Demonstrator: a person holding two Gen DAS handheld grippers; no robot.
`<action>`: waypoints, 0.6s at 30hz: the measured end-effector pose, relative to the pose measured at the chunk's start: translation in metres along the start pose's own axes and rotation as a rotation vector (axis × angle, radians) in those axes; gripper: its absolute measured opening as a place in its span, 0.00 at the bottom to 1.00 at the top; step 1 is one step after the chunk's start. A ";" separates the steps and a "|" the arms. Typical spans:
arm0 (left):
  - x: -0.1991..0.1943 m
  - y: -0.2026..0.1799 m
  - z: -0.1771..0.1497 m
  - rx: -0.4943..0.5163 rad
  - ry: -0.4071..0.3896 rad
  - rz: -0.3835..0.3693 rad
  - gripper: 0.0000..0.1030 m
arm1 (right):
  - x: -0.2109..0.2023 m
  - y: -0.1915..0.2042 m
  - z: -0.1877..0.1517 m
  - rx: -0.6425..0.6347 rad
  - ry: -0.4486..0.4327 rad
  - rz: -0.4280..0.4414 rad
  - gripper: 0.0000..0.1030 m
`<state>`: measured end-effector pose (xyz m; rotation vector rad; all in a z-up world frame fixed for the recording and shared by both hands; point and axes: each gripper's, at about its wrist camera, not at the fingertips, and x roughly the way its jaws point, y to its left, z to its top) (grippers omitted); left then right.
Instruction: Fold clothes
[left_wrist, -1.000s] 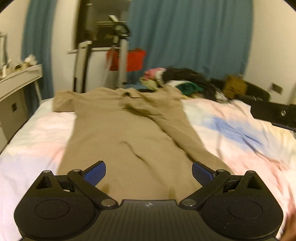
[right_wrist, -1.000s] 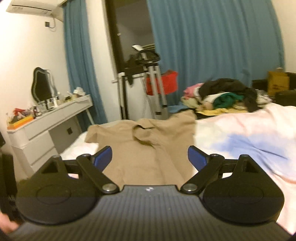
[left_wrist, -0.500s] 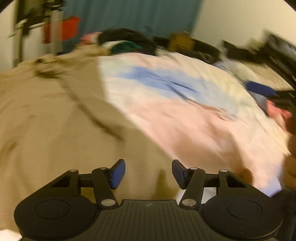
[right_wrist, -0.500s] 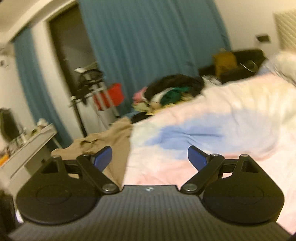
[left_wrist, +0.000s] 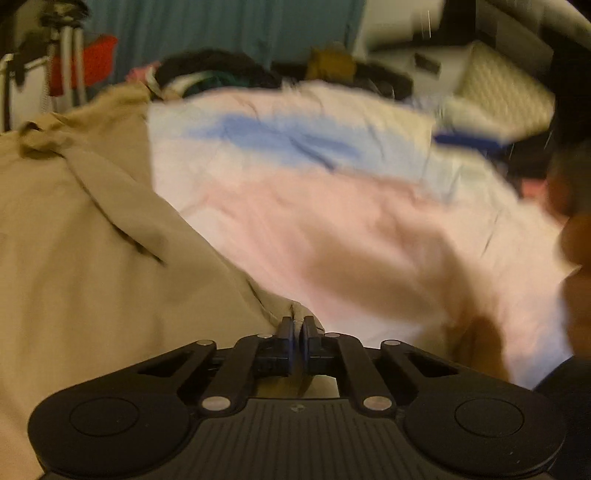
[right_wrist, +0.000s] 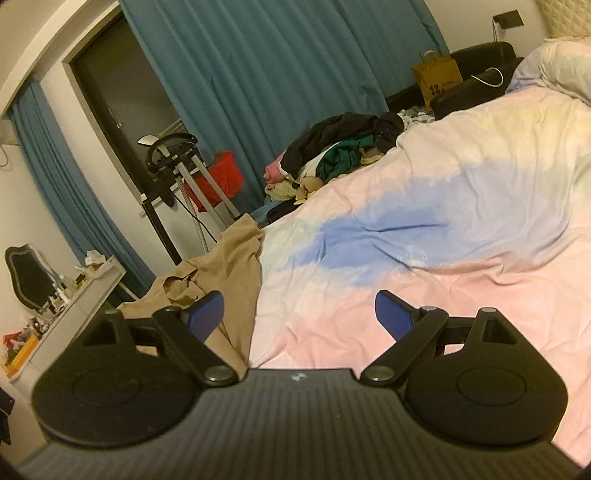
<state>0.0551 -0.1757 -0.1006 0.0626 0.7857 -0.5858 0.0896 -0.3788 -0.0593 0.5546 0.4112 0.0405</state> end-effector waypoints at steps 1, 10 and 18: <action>-0.014 0.007 0.002 -0.041 -0.020 -0.023 0.04 | 0.000 -0.001 0.000 0.003 -0.001 0.002 0.87; -0.112 0.104 -0.012 -0.458 -0.052 -0.093 0.04 | 0.004 0.006 -0.003 0.002 0.026 -0.002 0.87; -0.116 0.149 -0.028 -0.568 0.130 0.045 0.02 | 0.011 0.026 -0.013 -0.049 0.069 -0.007 0.87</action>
